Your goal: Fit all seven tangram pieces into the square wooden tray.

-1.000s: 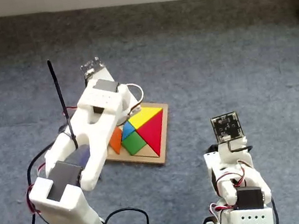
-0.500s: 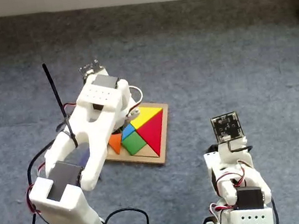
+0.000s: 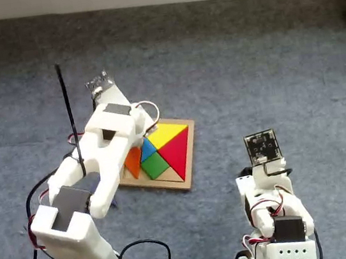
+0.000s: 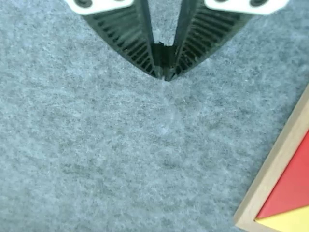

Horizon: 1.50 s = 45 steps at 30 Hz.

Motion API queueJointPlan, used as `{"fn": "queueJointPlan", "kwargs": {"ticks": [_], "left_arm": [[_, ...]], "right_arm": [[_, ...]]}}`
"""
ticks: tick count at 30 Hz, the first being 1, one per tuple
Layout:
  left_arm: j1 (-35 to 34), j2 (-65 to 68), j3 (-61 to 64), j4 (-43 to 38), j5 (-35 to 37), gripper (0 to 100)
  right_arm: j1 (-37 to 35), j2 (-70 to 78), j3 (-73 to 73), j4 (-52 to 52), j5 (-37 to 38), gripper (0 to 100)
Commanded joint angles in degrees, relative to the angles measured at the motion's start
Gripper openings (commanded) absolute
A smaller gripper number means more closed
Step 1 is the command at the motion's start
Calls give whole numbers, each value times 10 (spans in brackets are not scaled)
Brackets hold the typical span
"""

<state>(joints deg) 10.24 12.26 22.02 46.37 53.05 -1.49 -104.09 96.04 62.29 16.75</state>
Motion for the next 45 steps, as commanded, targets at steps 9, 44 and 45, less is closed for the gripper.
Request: {"fn": "queueJointPlan", "kwargs": {"ticks": [9, 44, 45], "left_arm": [[-9, -37, -28, -67, 1, 6], [25, -219, 269, -107, 1, 6], [25, -219, 267, -120, 1, 6]], "right_arm": [[7, -7, 53, 4, 7, 6], [8, -7, 53, 4, 7, 6], [8, -7, 53, 4, 7, 6]]}}
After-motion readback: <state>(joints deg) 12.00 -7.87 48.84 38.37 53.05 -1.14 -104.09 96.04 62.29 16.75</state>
